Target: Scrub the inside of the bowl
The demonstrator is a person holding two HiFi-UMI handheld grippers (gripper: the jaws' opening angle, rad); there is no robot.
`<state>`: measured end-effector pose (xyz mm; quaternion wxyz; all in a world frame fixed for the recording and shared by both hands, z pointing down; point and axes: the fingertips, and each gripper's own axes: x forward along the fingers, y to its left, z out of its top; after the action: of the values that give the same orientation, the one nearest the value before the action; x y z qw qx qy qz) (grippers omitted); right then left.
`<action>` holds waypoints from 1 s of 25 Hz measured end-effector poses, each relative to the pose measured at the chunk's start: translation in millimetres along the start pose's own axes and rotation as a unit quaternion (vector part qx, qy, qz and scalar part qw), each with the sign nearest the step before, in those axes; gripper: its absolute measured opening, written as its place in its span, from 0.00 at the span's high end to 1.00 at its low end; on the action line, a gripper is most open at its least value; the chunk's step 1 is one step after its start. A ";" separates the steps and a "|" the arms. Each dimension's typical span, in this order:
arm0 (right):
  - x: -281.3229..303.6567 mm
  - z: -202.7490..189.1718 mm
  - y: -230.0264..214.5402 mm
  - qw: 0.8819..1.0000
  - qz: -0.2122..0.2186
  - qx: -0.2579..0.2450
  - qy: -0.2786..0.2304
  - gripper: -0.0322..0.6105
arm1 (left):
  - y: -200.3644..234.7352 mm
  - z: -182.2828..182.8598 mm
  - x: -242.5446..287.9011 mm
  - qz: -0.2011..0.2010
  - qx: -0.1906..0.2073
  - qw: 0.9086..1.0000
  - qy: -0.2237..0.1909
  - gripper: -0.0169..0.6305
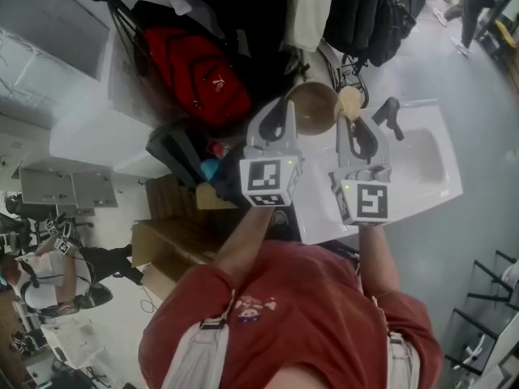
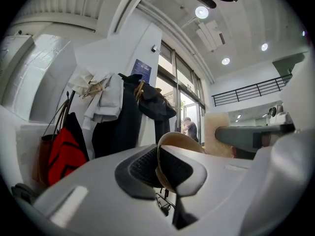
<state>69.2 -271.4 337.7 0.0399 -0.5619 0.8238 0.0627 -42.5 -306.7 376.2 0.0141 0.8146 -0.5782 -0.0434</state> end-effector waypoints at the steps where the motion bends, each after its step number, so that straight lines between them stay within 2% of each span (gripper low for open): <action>1: -0.4 2.2 2.4 1.000 0.005 0.002 -0.001 0.87 | 0.0 1.0 0.0 0.001 -0.001 1.000 -0.001 0.94; 7: 2.1 7.2 19.2 0.999 0.042 0.000 0.004 0.87 | 1.0 6.4 -0.3 -0.001 -0.021 1.000 -0.008 0.94; 17: 22.0 -20.0 33.0 0.993 0.073 -0.012 0.096 0.87 | -5.2 15.8 -3.0 -0.017 -0.032 0.999 -0.030 0.94; 25: 30.2 -37.7 30.7 0.983 0.087 -0.055 0.152 0.87 | -14.7 16.5 -1.3 -0.034 -0.021 0.999 -0.033 0.94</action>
<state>29.7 -293.7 372.6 -0.1226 -0.4922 0.8614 0.0252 -30.5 -300.1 358.8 0.0107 0.8316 -0.5491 -0.0824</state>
